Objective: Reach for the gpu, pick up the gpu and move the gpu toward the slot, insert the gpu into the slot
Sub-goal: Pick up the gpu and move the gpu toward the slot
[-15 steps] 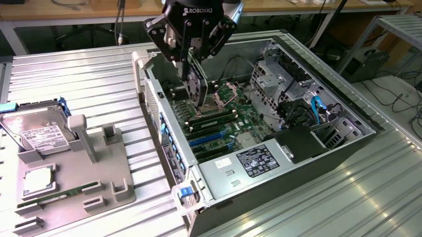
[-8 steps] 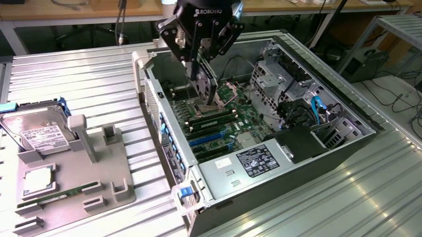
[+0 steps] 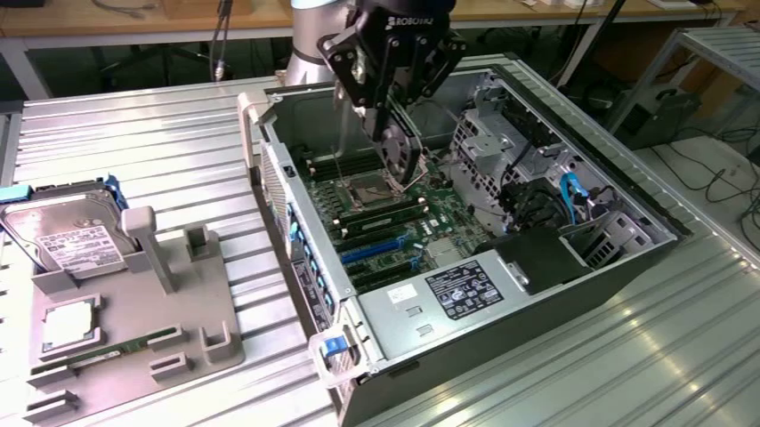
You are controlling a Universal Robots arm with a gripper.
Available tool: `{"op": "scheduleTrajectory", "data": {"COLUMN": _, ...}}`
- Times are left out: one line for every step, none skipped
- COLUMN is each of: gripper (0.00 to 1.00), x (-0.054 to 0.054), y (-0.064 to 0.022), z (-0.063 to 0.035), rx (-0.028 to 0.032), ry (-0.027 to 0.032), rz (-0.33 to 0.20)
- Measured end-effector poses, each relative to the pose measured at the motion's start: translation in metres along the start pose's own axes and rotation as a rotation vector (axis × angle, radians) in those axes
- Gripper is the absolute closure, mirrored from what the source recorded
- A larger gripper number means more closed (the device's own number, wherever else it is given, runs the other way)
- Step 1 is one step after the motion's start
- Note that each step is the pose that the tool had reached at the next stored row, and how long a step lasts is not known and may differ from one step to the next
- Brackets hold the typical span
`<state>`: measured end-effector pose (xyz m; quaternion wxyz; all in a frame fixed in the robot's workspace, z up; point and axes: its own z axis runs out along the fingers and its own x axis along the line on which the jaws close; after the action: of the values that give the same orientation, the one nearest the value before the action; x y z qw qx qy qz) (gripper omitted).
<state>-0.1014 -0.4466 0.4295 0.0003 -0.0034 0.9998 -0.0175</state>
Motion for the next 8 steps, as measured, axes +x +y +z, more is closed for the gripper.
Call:
{"op": "scheduleTrajectory", "data": {"gripper": 0.73, "x": -0.002, "y": 0.0, "z": 0.0004, "rx": -0.0001, "ry": 0.0001, "rz": 0.003}}
{"op": "scheduleTrajectory", "data": {"gripper": 0.73, "x": -0.004, "y": 0.0001, "z": 0.0007, "rx": -0.0001, "ry": 0.0001, "rz": 0.006}}
{"op": "scheduleTrajectory", "data": {"gripper": 0.73, "x": -0.006, "y": 0.0002, "z": 0.0012, "rx": -0.0001, "ry": 0.0004, "rz": 0.012}}
{"op": "scheduleTrajectory", "data": {"gripper": 0.73, "x": -0.008, "y": 0.0002, "z": 0.0018, "rx": 0.0, "ry": 0.0006, "rz": 0.02}}
{"op": "scheduleTrajectory", "data": {"gripper": 0.73, "x": -0.01, "y": 0.0003, "z": 0.0022, "rx": -0.0001, "ry": 0.0008, "rz": 0.024}}
{"op": "scheduleTrajectory", "data": {"gripper": 0.73, "x": -0.012, "y": 0.0004, "z": 0.0024, "rx": -0.0001, "ry": 0.0009, "rz": 0.028}}
{"op": "scheduleTrajectory", "data": {"gripper": 0.73, "x": -0.016, "y": 0.0004, "z": 0.0026, "rx": -0.0001, "ry": 0.001, "rz": 0.029}}
{"op": "scheduleTrajectory", "data": {"gripper": 0.73, "x": -0.019, "y": 0.0005, "z": 0.0027, "rx": 0.0, "ry": 0.001, "rz": 0.03}}
